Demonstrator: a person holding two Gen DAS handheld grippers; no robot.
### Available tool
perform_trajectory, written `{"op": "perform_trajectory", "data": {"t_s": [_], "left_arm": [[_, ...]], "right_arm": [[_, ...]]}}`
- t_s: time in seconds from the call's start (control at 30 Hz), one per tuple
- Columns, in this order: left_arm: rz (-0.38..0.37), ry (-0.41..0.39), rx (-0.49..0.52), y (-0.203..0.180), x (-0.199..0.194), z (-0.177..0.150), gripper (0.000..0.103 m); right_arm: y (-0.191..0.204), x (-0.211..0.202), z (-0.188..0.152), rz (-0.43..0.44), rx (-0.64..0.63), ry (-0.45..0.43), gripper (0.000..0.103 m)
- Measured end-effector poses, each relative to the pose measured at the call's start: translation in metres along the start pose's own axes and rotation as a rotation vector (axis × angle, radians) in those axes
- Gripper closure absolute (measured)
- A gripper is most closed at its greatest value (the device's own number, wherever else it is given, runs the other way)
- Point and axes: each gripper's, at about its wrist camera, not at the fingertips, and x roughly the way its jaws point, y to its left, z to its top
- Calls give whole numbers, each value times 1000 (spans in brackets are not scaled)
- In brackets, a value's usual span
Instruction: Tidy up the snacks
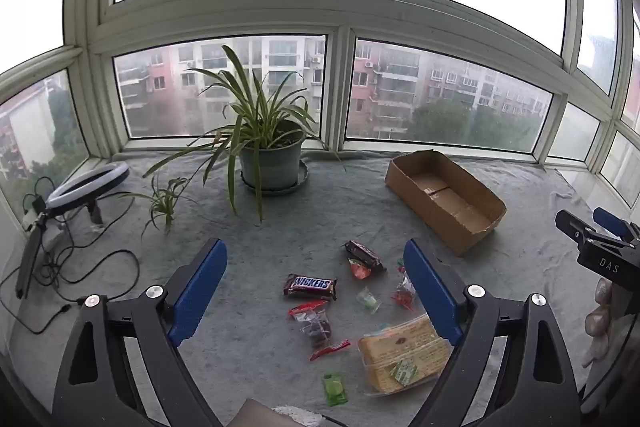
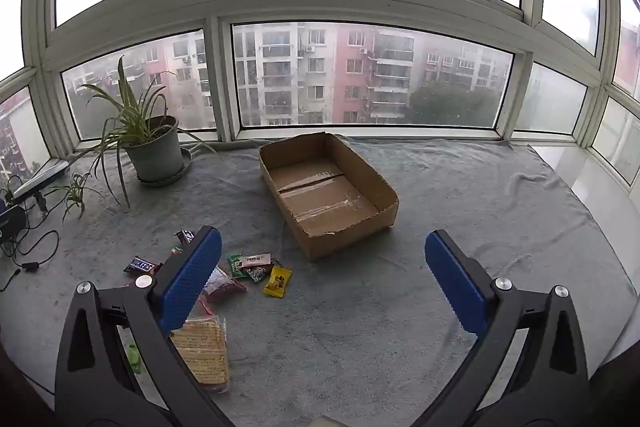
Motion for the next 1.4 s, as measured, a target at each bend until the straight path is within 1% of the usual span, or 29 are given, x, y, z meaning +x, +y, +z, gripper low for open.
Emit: {"op": "perform_trajectory", "data": {"t_s": [0.2, 0.23, 0.27, 0.3, 0.4, 0.43, 0.57, 0.6, 0.73, 1.4], "left_arm": [[6, -1, -9, -1, -1, 0, 13], [3, -2, -13, 1, -3, -1, 13], [5, -3, -14, 0, -4, -2, 13], [9, -4, -13, -4, -4, -2, 13], [11, 0, -9, -4, -3, -3, 13], [3, 4, -12, 1, 0, -2, 13], [1, 4, -15, 2, 0, -2, 13], [0, 3, -16, 1, -1, -2, 13], [-2, 5, -16, 1, 0, -1, 13], [-8, 6, -21, 0, 1, -1, 13]], "right_arm": [[0, 3, -8, -4, -1, 17, 0], [-3, 1, 0, -2, 11, 21, 0], [-3, 1, 1, -1, 11, 22, 0], [-5, 0, -4, 6, 20, 12, 0], [-6, -1, -4, 4, 15, 7, 0], [-6, -2, -4, 4, 13, 7, 0], [-11, -2, 1, 3, 11, 7, 0], [-1, 0, -3, -4, 11, 8, 0], [1, 2, -4, -7, 10, 13, 0], [-1, 5, -5, 0, 19, 29, 0]]}}
